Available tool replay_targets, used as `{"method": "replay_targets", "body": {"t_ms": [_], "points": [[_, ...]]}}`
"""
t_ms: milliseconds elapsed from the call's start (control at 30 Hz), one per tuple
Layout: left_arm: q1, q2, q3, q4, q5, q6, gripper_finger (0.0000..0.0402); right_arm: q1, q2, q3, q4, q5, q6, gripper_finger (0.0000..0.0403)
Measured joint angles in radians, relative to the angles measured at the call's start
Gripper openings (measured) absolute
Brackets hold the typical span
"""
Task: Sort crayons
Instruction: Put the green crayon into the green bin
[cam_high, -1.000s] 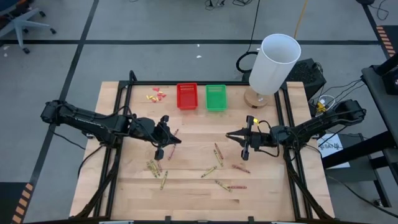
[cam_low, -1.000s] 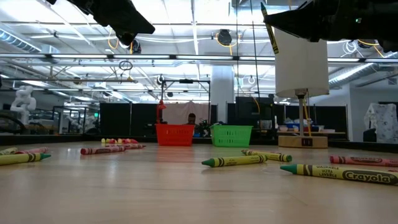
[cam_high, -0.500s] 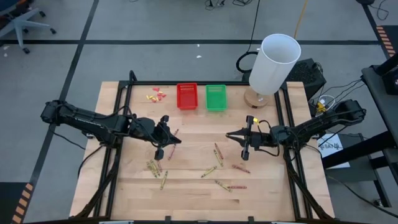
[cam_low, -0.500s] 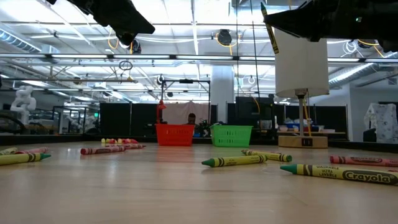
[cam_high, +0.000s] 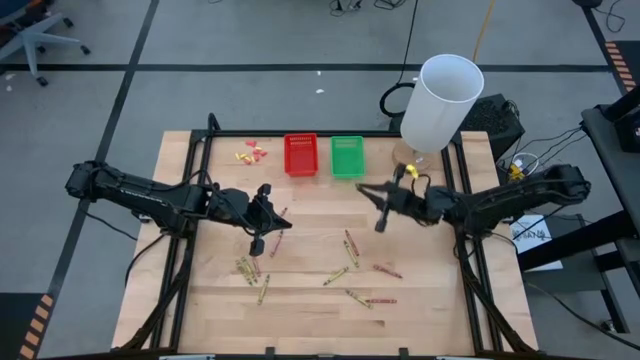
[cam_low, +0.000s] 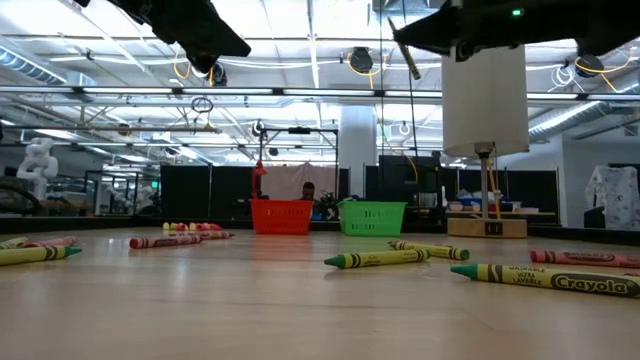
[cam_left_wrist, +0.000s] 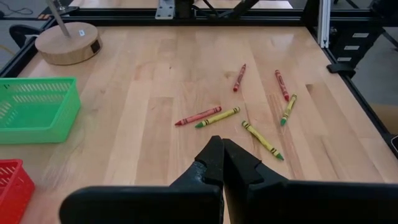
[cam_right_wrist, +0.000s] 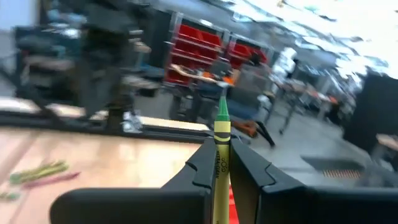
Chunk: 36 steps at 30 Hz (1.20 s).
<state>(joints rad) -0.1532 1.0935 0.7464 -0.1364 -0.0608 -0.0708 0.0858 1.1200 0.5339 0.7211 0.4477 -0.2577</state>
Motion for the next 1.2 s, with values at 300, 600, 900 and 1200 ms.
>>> {"method": "replay_targets", "body": {"t_ms": [300, 600, 900, 1200], "points": [[0.000, 0.000, 0.000, -0.002, 0.000, 0.000, 0.0000, -0.209, 0.080, 0.123, -0.144, -0.002, 0.199, 0.0018], [0.000, 0.000, 0.000, 0.000, -0.039, 0.000, 0.0000, -0.370, 0.240, 0.195, -0.167, -0.003, 0.327, 0.0018], [0.000, 0.000, 0.000, -0.001, -0.045, 0.007, 0.0000, -0.477, 0.421, 0.201, -0.152, -0.006, 0.436, 0.0018], [0.000, 0.000, 0.000, -0.003, -0.045, 0.008, 0.0000, -0.517, 0.571, 0.201, -0.025, -0.007, 0.525, 0.0018]]}}
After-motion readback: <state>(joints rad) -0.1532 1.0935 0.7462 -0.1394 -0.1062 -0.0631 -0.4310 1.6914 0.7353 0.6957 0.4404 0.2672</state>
